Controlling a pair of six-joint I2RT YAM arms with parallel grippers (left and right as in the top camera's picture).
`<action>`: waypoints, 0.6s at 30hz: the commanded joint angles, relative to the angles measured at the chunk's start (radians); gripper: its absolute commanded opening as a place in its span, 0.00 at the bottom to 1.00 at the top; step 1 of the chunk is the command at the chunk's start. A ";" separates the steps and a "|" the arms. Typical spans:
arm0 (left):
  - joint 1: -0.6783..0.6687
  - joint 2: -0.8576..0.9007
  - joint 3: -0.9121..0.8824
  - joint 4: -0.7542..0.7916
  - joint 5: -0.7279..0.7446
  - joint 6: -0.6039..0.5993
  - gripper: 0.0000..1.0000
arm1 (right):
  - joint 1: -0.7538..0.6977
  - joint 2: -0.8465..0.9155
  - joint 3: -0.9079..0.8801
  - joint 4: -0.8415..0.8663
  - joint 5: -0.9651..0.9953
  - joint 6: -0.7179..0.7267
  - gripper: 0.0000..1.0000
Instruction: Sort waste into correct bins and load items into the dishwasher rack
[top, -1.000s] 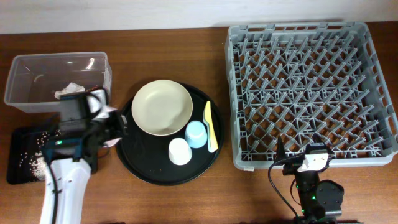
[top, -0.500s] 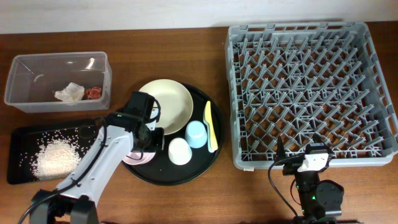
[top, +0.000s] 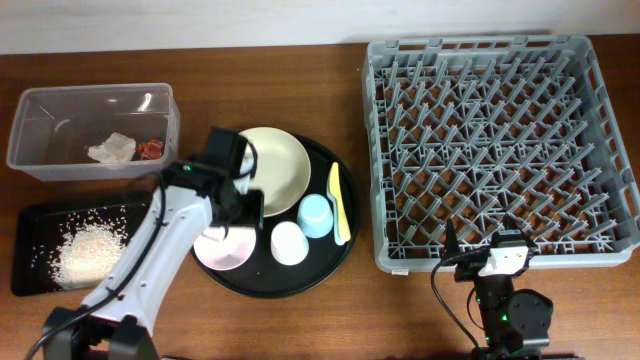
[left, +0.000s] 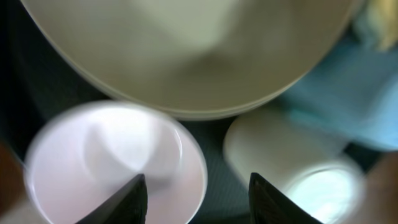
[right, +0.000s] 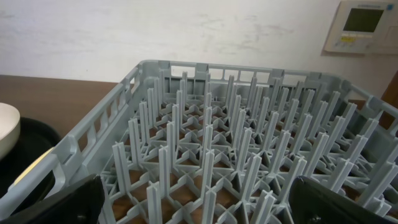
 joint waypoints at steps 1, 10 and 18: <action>0.057 -0.015 0.201 -0.054 -0.071 0.005 0.63 | -0.007 -0.006 -0.005 -0.004 -0.006 0.001 0.98; 0.513 -0.021 0.352 -0.077 -0.097 0.005 0.99 | -0.007 -0.006 -0.005 -0.004 -0.006 0.001 0.98; 0.539 -0.021 0.352 -0.077 -0.097 0.005 0.99 | -0.006 -0.006 -0.005 0.003 -0.013 0.013 0.98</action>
